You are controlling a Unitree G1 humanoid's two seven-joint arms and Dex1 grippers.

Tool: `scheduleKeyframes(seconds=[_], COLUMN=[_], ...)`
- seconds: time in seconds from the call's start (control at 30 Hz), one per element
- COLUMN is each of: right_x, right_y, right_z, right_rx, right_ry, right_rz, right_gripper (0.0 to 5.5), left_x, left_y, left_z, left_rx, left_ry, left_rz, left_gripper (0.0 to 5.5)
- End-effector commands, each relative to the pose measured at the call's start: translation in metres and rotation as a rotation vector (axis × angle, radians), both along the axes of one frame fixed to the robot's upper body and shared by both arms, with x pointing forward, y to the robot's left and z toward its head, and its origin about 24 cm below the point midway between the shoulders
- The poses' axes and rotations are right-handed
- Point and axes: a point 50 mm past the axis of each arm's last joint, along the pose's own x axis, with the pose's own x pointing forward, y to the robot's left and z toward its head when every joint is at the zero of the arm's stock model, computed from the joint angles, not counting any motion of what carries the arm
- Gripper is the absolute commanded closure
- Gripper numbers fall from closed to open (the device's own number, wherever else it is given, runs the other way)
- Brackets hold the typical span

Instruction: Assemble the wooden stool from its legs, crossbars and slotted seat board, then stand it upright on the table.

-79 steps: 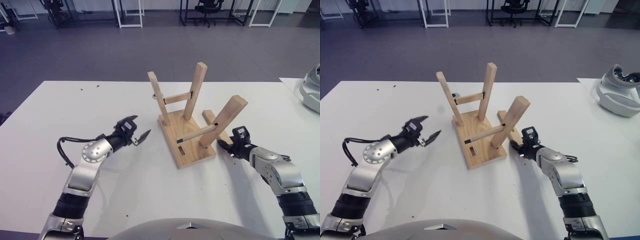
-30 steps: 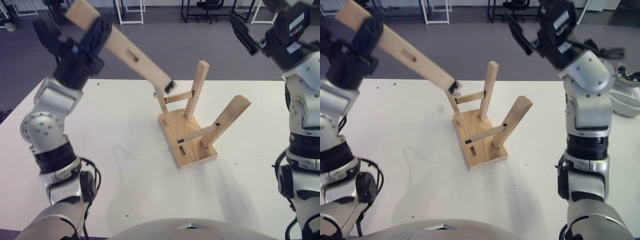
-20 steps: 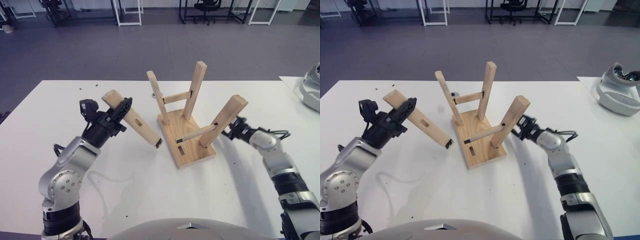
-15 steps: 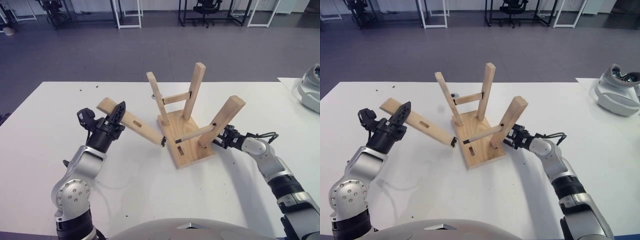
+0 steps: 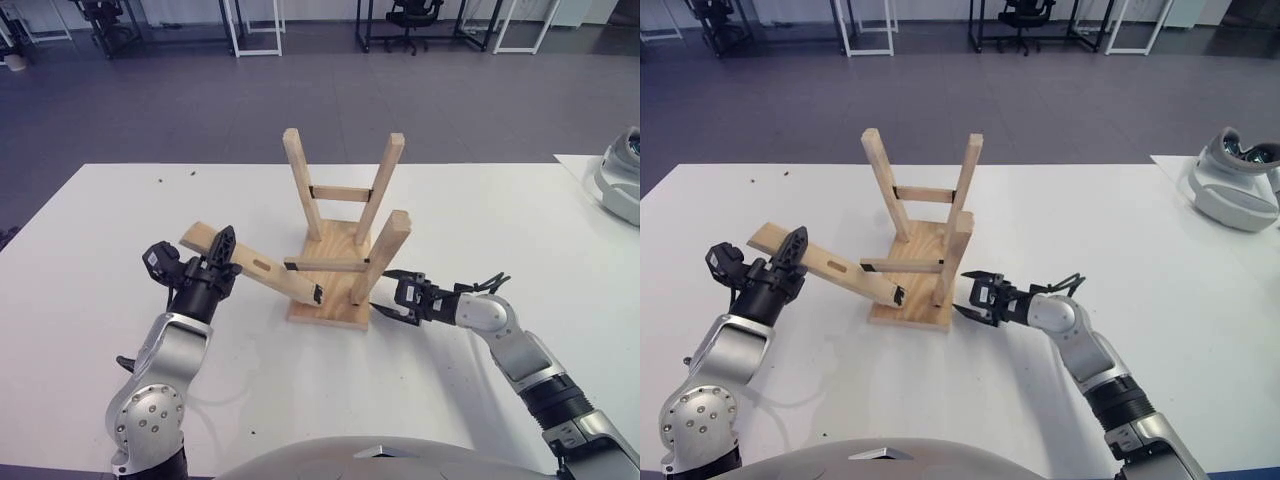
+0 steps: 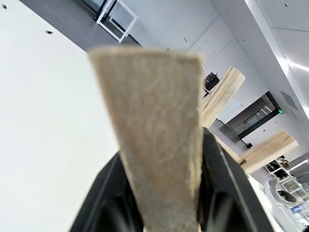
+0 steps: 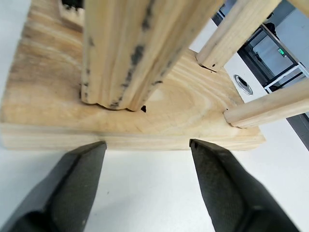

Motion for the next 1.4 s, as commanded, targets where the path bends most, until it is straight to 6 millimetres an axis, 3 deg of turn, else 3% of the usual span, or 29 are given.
scheduleKeyframes(seconds=[0.03,0.23,0.43,0.63,0.83,0.97,1.07,1.4], right_x=[0.000,0.001,0.000,-0.004,0.014,0.011,0.016,0.021], right_y=[-0.006,-0.005,-0.004,-0.018,-0.047,-0.041,-0.044,-0.043], right_z=[0.001,0.003,0.014,0.025,0.059,0.058,0.071,0.088], right_rx=[-0.014,-0.025,0.016,0.059,0.114,0.183,0.238,0.221], right_ry=[0.006,-0.013,-0.045,-0.054,-0.129,-0.109,-0.141,-0.192], right_rz=[-0.011,-0.008,-0.034,-0.121,-0.237,-0.242,-0.270,-0.254], right_gripper=[2.26,2.26,2.26,2.26,2.26,2.26,2.26,2.26], left_x=[0.003,0.014,0.019,0.018,0.021,0.022,0.023,0.023], left_y=[0.011,0.008,-0.012,-0.029,-0.039,-0.046,-0.048,-0.047], left_z=[-0.004,0.007,0.007,0.007,0.012,0.013,0.015,0.019], left_rx=[0.122,0.279,0.401,0.426,0.475,0.528,0.567,0.607], left_ry=[0.052,0.042,0.060,0.049,0.026,0.019,0.009,0.001], left_rz=[0.049,0.009,-0.075,-0.094,-0.117,-0.144,-0.160,-0.136], left_gripper=[4.43,4.43,4.43,4.43,4.43,4.43,4.43,4.43])
